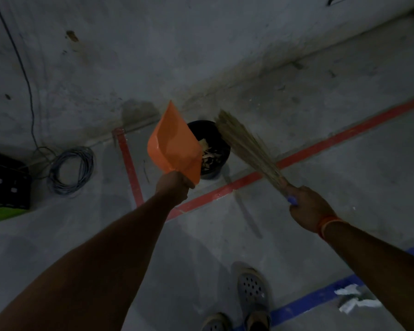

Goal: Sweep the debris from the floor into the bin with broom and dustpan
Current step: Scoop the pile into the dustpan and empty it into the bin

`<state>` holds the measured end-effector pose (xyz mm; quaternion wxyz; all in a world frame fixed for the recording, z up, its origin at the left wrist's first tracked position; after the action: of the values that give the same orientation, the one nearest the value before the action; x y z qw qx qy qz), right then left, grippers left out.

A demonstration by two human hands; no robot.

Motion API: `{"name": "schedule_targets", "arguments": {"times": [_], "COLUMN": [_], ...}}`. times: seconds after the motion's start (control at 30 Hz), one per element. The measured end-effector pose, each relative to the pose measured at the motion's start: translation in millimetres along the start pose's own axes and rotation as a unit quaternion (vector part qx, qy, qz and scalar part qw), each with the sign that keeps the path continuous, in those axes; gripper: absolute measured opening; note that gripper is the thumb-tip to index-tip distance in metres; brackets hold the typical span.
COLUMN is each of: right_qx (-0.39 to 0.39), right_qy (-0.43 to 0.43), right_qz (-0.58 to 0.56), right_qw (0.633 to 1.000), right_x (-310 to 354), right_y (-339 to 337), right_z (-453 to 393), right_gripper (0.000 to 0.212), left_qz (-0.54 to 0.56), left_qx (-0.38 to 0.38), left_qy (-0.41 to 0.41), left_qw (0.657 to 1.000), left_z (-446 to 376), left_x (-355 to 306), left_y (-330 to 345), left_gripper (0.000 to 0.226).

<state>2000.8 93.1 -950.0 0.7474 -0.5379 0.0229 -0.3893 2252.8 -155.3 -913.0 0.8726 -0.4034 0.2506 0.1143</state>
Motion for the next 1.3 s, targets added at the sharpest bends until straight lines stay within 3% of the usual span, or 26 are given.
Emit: {"name": "schedule_targets", "arguments": {"times": [0.13,0.27,0.4,0.57,0.73,0.87,0.93,1.03,1.2,1.3], "right_qx": [0.015,0.051,0.131,0.171,0.166,0.189,0.179,0.145,0.128,0.089], "right_qy": [0.014,0.056,0.026,0.007,0.026,0.07,0.067,0.083,0.119,0.123], "right_qz": [-0.113,-0.261,-0.351,-0.42,-0.433,-0.494,-0.494,-0.502,-0.575,-0.557], "right_qw": [0.993,0.962,0.927,0.891,0.885,0.846,0.848,0.848,0.799,0.816], "right_x": [24,53,83,131,206,267,294,332,381,404], "right_y": [-9,-26,-49,-59,-39,-16,-8,5,35,53], "right_z": [-9,-23,-36,-70,-114,-159,-181,-207,-232,-251], "right_gripper": [0.08,0.076,0.078,0.076,0.071,0.063,0.06,0.068,0.086,0.083], "left_qz": [0.039,0.085,0.099,0.144,0.166,0.197,0.2,0.197,0.176,0.16], "left_qx": [-0.006,-0.021,-0.03,-0.068,-0.088,-0.085,-0.084,-0.073,-0.028,-0.011], "left_qy": [-0.005,-0.015,-0.01,-0.001,-0.032,-0.063,-0.071,-0.082,-0.107,-0.117], "left_qw": [0.999,0.996,0.995,0.987,0.982,0.975,0.974,0.974,0.978,0.98], "left_z": [6,1,-2,-5,-14,-34,-45,-59,-75,-83], "left_x": [8,17,21,31,79,128,153,191,246,269], "left_y": [-10,-25,-40,-61,-95,-136,-158,-185,-220,-233], "left_gripper": [0.033,0.037,0.035,0.041,0.034,0.039,0.041,0.038,0.037,0.037]}}
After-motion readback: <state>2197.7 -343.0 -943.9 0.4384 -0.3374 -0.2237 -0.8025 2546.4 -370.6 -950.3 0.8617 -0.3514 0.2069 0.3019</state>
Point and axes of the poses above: each hand's wrist, its own z-axis away from the middle knuckle, its own y-axis out of the palm, x = y × z, the point moved 2 cm from there along -z, towards the middle knuckle, and after that the axes turned 7 degrees about z, right-handed, at the moved point
